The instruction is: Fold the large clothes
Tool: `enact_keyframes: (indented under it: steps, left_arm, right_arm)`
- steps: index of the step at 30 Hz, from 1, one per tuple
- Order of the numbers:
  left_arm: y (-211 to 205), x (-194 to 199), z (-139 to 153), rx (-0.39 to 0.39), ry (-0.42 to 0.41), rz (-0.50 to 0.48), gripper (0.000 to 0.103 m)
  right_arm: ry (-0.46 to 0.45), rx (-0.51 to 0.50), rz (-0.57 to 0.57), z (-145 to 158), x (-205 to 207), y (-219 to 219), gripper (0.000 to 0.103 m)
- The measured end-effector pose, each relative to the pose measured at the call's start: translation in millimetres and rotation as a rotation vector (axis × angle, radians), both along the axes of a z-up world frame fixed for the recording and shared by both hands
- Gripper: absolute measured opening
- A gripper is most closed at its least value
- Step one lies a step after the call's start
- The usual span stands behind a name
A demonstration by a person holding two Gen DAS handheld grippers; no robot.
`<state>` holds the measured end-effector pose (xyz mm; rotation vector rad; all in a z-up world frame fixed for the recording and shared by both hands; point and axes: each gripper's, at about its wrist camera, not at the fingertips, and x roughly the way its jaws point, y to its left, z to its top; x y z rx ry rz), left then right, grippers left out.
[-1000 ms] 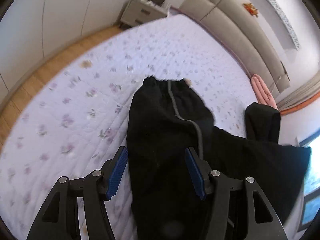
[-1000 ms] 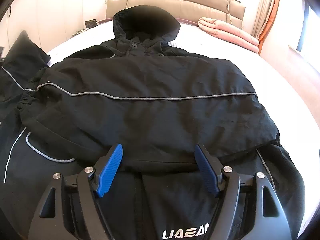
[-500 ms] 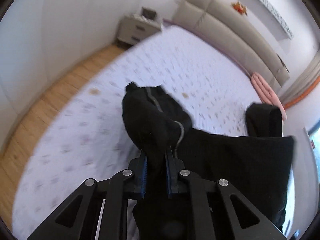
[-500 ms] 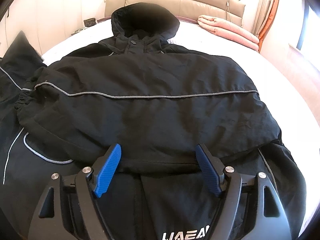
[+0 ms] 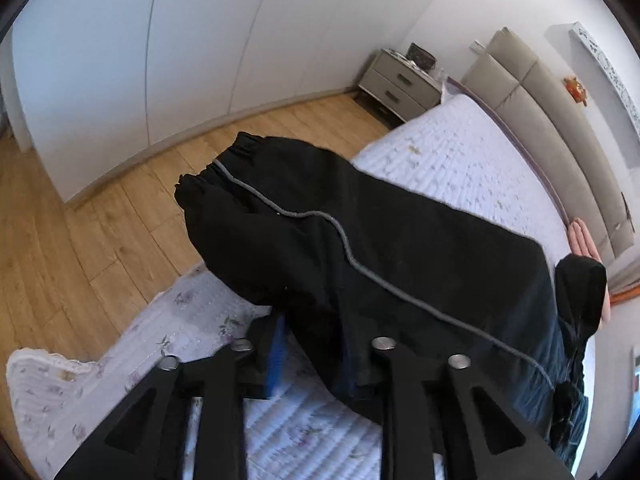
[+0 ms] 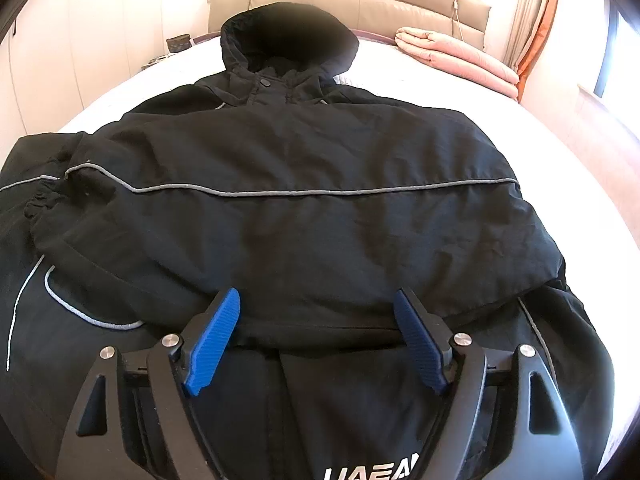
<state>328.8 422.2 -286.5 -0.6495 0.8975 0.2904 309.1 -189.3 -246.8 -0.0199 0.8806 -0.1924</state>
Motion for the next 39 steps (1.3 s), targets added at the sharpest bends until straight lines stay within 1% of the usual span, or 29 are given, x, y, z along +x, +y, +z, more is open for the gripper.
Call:
enact_keyframes:
  steps: [1, 3, 5, 6, 7, 8, 9, 10, 11, 12, 13, 15, 16, 17, 19, 21, 23, 26, 28, 29, 30, 31, 32, 33, 35, 37, 39]
  left_arm:
    - [4.5, 1.0, -3.4, -0.042, 0.0, -0.008, 0.054]
    - [12.5, -1.0, -3.0, -0.118, -0.039, 0.013, 0.063]
    - [23.1, -1.6, -1.3, -0.152, -0.073, 0.038, 0.067]
    - [26.2, 0.8, -1.9, -0.177, -0.089, 0.053, 0.071]
    - [27.8, 5.0, -6.0, -0.195, -0.089, 0.059, 0.076]
    - [28.1, 10.4, -11.9, -0.204, -0.071, 0.062, 0.076]
    - [26.3, 18.0, -17.9, -0.199, -0.034, 0.067, 0.074]
    - [23.9, 25.0, -19.5, -0.177, -0.013, 0.069, 0.073]
    - [22.4, 26.8, -17.3, -0.145, -0.005, 0.075, 0.067]
    - [17.0, 32.9, -12.9, -0.078, 0.016, 0.083, 0.041]
    - [14.2, 36.5, -10.5, -0.054, 0.025, 0.083, 0.031]
    - [7.5, 37.4, -0.3, -0.027, 0.005, 0.094, 0.021]
    - [0.6, 44.0, 7.2, -0.004, -0.014, 0.087, 0.019]
    - [-3.1, 41.7, 13.9, 0.016, -0.032, 0.078, 0.019]
    - [-22.0, 36.0, 37.5, 0.073, -0.086, 0.038, 0.018]
    - [-40.4, 32.5, 59.6, 0.123, -0.121, 0.0, 0.017]
    - [-59.2, 24.7, 80.6, 0.132, -0.171, -0.046, 0.017]
    - [-103.4, 15.5, 113.0, 0.169, -0.246, -0.135, 0.017]
    - [-139.6, 11.3, 134.1, 0.195, -0.293, -0.224, 0.016]
    - [-163.4, 11.8, 144.5, 0.204, -0.317, -0.284, 0.016]
    - [-180.0, 11.4, 151.1, 0.203, -0.331, -0.33, 0.016]
    - [-203.0, 13.9, 156.9, 0.194, -0.345, -0.402, 0.016]
    - [-217.4, 16.8, 160.0, 0.181, -0.351, -0.444, 0.016]
    - [-244.2, 20.1, 162.3, 0.17, -0.358, -0.514, 0.016]
    - [-281.6, 23.0, 164.1, 0.187, -0.372, -0.605, 0.016]
    - [-324.1, 24.8, 157.7, 0.222, -0.376, -0.695, 0.016]
    - [-362.6, 28.6, 141.2, 0.212, -0.362, -0.784, 0.016]
  right_arm:
    - [0.0, -0.001, 0.0, -0.1, 0.0, 0.1, 0.081]
    - [0.0, 0.001, 0.0, 0.0, 0.0, 0.2, 0.081]
    - [0.0, 0.0, 0.0, 0.2, -0.1, 0.1, 0.082]
    - [-0.001, -0.001, 0.0, 0.2, 0.0, 0.4, 0.082]
    - [0.0, -0.001, 0.0, 0.2, -0.1, 0.2, 0.082]
    - [0.001, -0.001, 0.001, 0.1, 0.0, 0.2, 0.082]
    - [0.001, -0.001, 0.001, 0.1, 0.0, 0.2, 0.082]
    - [0.002, -0.001, 0.001, 0.1, -0.1, 0.2, 0.082]
    - [0.002, 0.0, 0.001, 0.1, 0.2, -0.1, 0.082]
    - [0.003, 0.001, 0.001, 0.0, 0.5, -0.4, 0.082]
    - [0.002, 0.001, 0.001, 0.1, 0.5, -0.5, 0.082]
    - [0.002, 0.003, 0.001, 0.2, 0.5, -0.6, 0.082]
    - [0.001, 0.005, 0.001, 0.2, 0.5, -0.8, 0.082]
    - [0.0, 0.008, 0.001, 0.2, 0.5, -1.1, 0.082]
    - [0.0, 0.012, 0.001, 0.1, 0.6, -1.5, 0.082]
    - [-0.002, 0.019, 0.002, 0.1, 0.3, -2.6, 0.082]
    - [-0.003, 0.028, 0.004, -0.3, 0.2, -3.7, 0.082]
    - [-0.006, 0.042, 0.007, -0.7, -0.2, -4.7, 0.082]
    - [-0.008, 0.045, 0.007, -0.9, -0.4, -5.0, 0.082]
    - [-0.009, 0.05, 0.009, -1.0, -0.8, -5.1, 0.082]
    - [-0.011, 0.054, 0.009, -1.2, -0.7, -5.7, 0.083]
    - [-0.012, 0.061, 0.01, -1.5, -0.9, -6.3, 0.083]
    - [-0.013, 0.067, 0.011, -1.6, -1.1, -6.9, 0.083]
    - [-0.015, 0.072, 0.013, -1.6, -1.5, -7.4, 0.083]
    - [-0.018, 0.082, 0.015, -1.7, -2.1, -9.0, 0.083]
    - [-0.02, 0.088, 0.016, -1.8, -2.4, -9.8, 0.084]
    - [-0.021, 0.094, 0.017, -2.0, -2.6, -10.4, 0.084]
